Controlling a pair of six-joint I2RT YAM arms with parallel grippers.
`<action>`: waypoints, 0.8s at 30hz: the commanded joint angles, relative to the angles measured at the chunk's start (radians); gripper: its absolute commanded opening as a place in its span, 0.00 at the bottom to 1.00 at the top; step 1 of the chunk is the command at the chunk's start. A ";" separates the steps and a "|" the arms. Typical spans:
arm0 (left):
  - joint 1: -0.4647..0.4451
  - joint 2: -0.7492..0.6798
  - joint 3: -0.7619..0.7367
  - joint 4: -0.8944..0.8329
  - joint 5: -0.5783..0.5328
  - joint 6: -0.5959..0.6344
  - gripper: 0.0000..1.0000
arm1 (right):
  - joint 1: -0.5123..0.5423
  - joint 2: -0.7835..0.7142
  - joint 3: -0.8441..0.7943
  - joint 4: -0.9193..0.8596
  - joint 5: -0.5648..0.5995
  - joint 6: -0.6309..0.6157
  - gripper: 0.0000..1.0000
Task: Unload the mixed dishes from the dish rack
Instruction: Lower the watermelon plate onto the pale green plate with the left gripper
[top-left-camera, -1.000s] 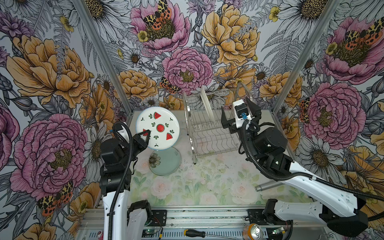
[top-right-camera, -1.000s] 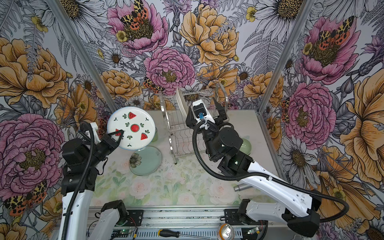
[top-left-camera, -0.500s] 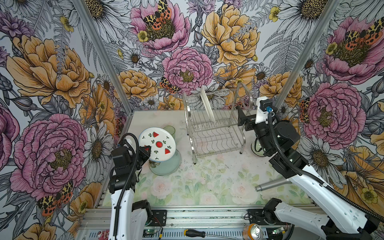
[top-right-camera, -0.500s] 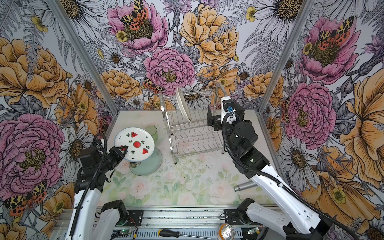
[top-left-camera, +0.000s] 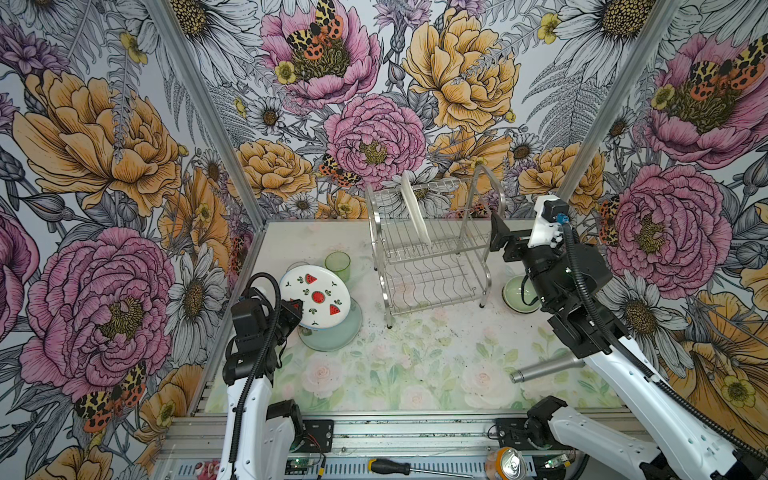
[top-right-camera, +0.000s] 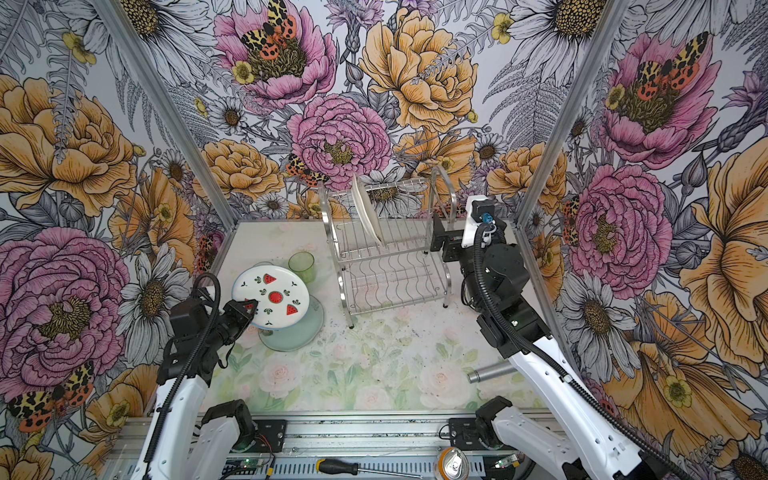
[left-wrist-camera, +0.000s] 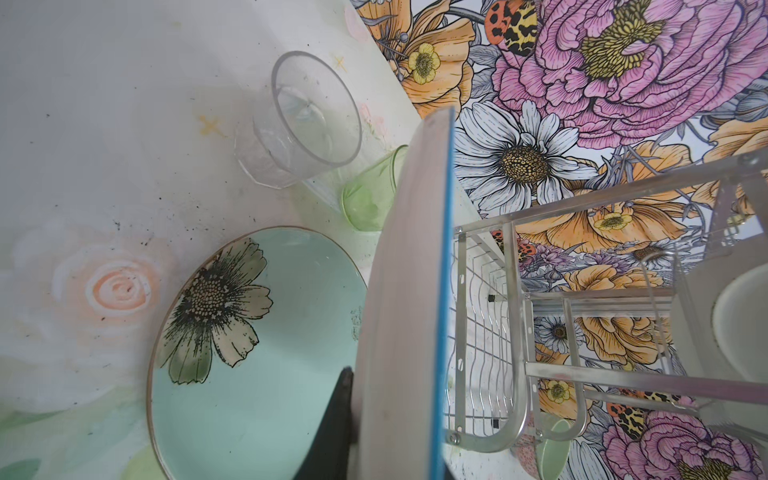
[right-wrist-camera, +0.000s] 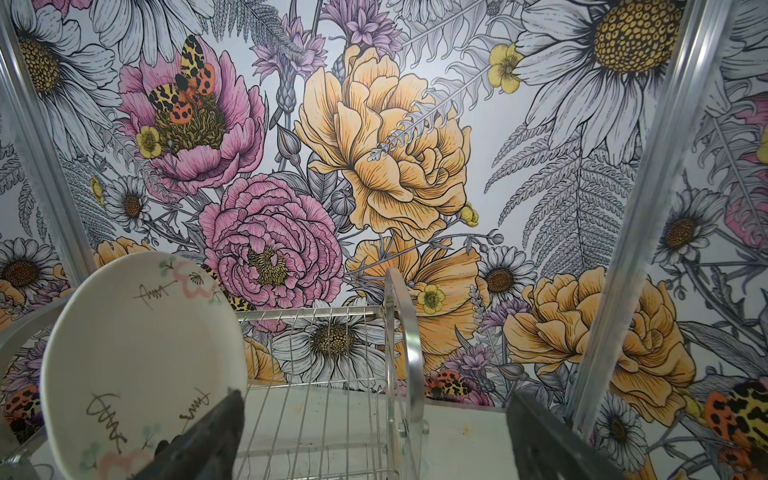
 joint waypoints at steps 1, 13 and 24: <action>0.008 -0.004 -0.002 0.119 0.018 -0.009 0.00 | -0.007 -0.022 -0.013 0.001 0.042 0.018 1.00; -0.004 0.005 -0.035 0.087 0.063 0.018 0.00 | -0.006 -0.027 -0.027 0.008 0.061 0.000 1.00; -0.043 0.097 -0.022 0.064 0.122 0.063 0.00 | -0.007 -0.041 -0.042 0.022 0.074 -0.012 0.99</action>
